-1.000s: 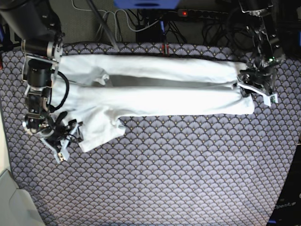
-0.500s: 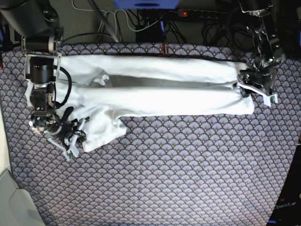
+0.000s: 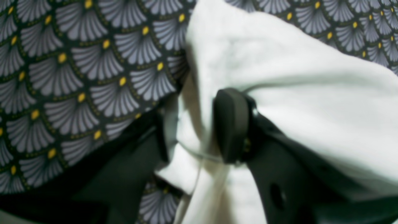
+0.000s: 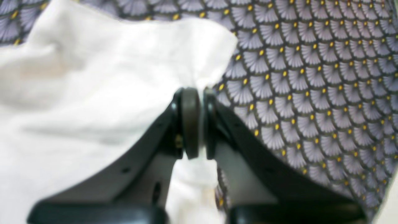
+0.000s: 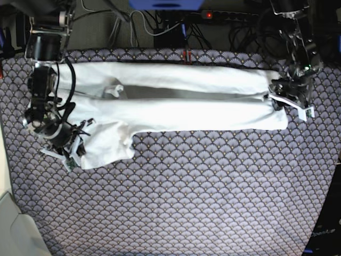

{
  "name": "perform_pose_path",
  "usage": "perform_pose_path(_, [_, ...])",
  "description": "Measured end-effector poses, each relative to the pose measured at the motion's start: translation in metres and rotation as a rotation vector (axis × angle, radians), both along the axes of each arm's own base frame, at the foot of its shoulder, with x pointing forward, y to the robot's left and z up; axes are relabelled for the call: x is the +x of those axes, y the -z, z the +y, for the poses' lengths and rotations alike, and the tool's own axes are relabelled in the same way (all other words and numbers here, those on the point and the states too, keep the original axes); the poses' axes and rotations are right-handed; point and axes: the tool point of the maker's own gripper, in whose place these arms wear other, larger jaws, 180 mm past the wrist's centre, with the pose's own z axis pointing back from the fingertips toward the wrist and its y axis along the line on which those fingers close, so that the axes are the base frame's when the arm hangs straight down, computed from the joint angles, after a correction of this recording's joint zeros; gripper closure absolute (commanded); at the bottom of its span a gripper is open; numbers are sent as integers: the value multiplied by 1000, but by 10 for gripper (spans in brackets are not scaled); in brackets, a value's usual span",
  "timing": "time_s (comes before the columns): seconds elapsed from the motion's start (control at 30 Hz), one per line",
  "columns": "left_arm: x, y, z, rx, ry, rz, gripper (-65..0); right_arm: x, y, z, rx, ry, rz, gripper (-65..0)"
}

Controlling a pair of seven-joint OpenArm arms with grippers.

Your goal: Fold the T-shirt properly

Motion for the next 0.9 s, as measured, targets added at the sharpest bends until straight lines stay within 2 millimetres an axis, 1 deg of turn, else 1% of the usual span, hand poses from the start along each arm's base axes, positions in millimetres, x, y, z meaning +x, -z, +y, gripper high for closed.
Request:
perform_pose_path(0.17, [0,0,0,0,0,0,-234,-18,-34,-9,-48,17,-96,-23])
perform_pose_path(0.33, [0,0,0,-1,-1,0,-234,-45,-58,-4,-38,0,-163,-23])
perform_pose_path(0.43, [0,1,0,0,-1,1,-234,-62,-68,-6,-54,8,-184,-23])
perform_pose_path(0.53, [0,0,0,-1,0,0,-234,-83,-69,-2,-37,-4,-179,-23])
perform_pose_path(0.67, [0,0,0,0,-1,0,-234,-100,-58,-6,-40,5,-138,-23])
perform_pose_path(0.77, [0,0,0,0,0,1,-234,-109,-55,-17,-45,38,-123,-23])
perform_pose_path(0.83, [0,0,0,0,-1,1,-234,-115,-52,-25,-30,94,-117,-23])
perform_pose_path(0.9, [0,0,0,0,-1,0,-234,-119,-53,-33,-26,134,-122,-23])
